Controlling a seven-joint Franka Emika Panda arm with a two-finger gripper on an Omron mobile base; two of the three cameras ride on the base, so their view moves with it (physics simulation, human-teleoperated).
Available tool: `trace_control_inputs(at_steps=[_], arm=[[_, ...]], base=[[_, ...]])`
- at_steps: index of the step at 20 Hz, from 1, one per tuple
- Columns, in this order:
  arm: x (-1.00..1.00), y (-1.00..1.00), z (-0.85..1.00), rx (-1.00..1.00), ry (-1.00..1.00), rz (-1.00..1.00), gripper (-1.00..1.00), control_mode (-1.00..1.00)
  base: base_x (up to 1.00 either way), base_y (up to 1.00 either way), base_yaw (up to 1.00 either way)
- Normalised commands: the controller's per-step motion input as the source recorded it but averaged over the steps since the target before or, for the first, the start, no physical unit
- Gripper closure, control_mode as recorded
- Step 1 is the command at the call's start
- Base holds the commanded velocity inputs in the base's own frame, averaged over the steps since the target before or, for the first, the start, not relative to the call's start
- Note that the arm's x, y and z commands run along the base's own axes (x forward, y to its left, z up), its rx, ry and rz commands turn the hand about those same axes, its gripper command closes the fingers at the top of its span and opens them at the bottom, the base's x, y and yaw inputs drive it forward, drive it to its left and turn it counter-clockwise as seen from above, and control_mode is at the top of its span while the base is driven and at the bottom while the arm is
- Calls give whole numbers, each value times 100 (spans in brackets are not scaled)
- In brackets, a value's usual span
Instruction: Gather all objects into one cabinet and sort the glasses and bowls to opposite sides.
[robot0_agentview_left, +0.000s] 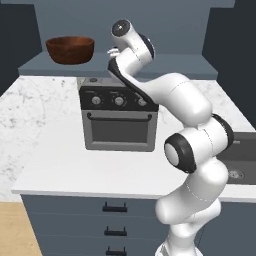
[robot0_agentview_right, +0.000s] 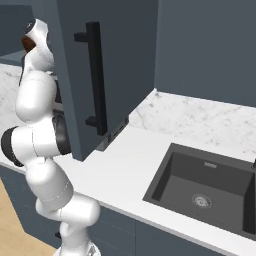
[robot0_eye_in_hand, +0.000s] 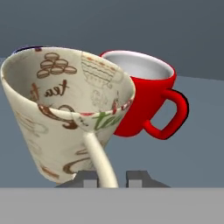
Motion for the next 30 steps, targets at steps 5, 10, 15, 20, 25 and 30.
trace_control_inputs(at_steps=[5, 10, 15, 20, 25, 30], arm=[[0, 0, -24, 0, -3, -6, -100, -100], [0, 0, -7, 0, -2, -5, -100, -100], [-2, 13, 38, 0, 0, 0, -100, -100], [-3, 48, 80, -3, 0, 4, -100, -100], [-34, 63, 35, 0, 2, 11, -100, -100], [-92, 32, 1, 0, 20, 5, -100, -100]], base=[[0, 0, 0], [0, 0, 0], [0, 0, 0], [0, 0, 0], [0, 0, 0], [0, 0, 0]])
